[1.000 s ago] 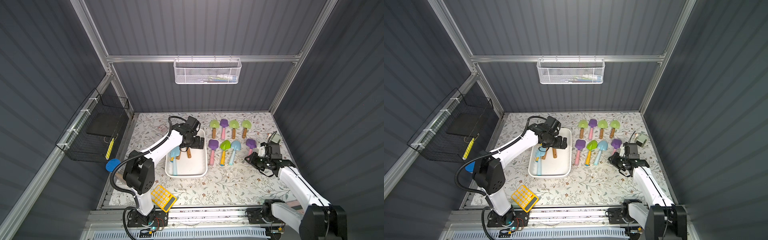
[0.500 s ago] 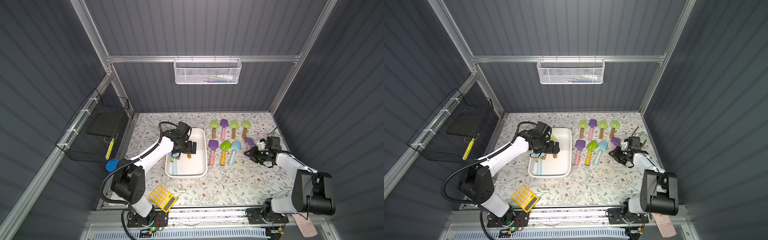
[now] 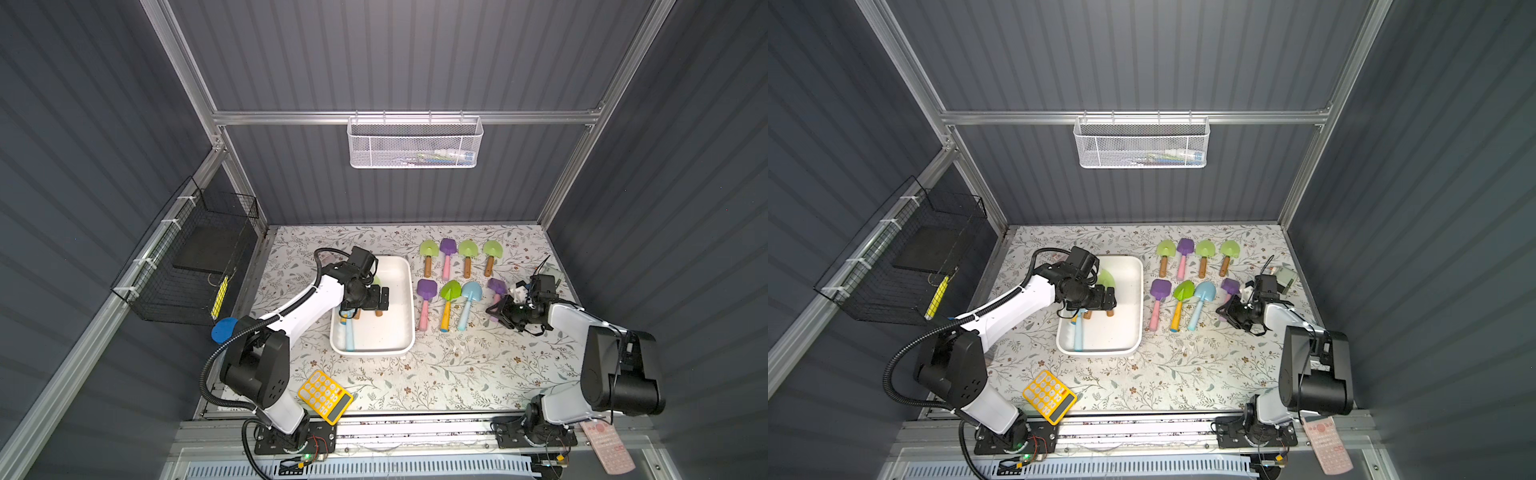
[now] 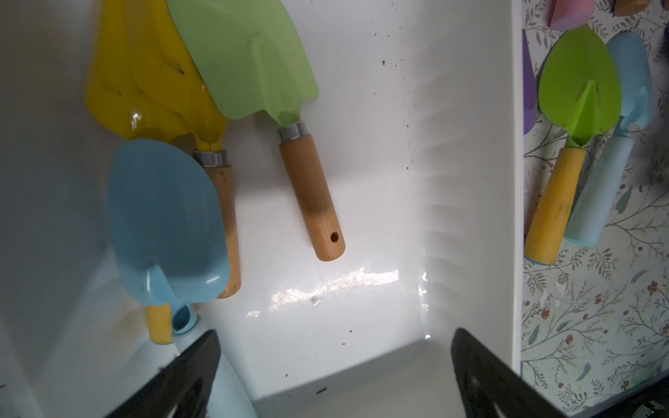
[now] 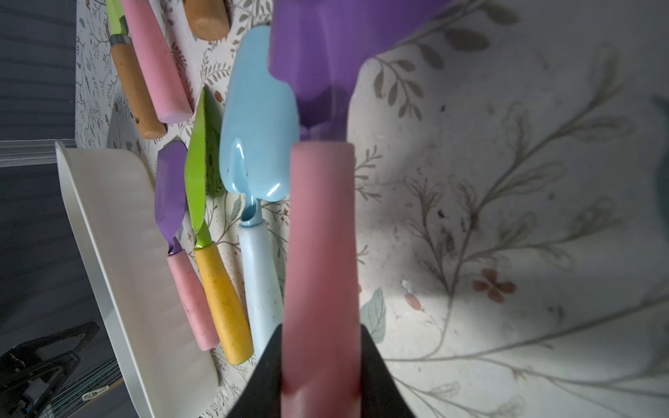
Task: Take the shovel out of the storage box
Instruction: Place the shovel at the center of the board.
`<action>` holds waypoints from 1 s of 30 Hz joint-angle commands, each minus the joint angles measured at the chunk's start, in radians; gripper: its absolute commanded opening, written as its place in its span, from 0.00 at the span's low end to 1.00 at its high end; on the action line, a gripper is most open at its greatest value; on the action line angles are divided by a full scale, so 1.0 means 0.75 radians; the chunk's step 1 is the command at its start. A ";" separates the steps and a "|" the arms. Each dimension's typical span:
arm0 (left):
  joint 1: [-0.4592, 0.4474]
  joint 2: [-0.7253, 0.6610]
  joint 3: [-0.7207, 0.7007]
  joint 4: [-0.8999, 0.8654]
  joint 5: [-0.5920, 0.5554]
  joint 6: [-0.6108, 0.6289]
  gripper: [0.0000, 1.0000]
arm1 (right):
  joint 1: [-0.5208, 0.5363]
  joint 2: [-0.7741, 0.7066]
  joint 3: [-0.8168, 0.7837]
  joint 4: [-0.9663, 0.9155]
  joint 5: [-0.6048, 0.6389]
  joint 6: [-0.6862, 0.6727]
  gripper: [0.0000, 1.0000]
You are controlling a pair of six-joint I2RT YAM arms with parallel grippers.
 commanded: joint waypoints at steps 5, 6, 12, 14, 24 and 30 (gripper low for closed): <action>0.023 -0.038 -0.007 0.002 0.027 0.030 0.99 | -0.007 0.085 0.018 -0.089 0.057 0.000 0.24; 0.027 -0.039 -0.007 -0.001 0.021 0.030 1.00 | -0.006 0.101 0.033 -0.119 0.097 -0.003 0.25; 0.054 -0.040 0.007 -0.015 0.005 0.032 0.99 | -0.007 0.153 0.067 -0.155 0.126 -0.025 0.29; 0.056 -0.038 0.014 -0.020 0.005 0.032 0.99 | -0.007 0.170 0.086 -0.172 0.136 -0.036 0.30; 0.058 -0.048 0.038 -0.029 0.007 0.011 0.99 | -0.003 0.132 0.084 -0.221 0.203 -0.027 0.57; 0.058 -0.042 0.056 -0.058 -0.013 0.021 0.99 | -0.005 -0.016 0.083 -0.247 0.382 0.005 0.61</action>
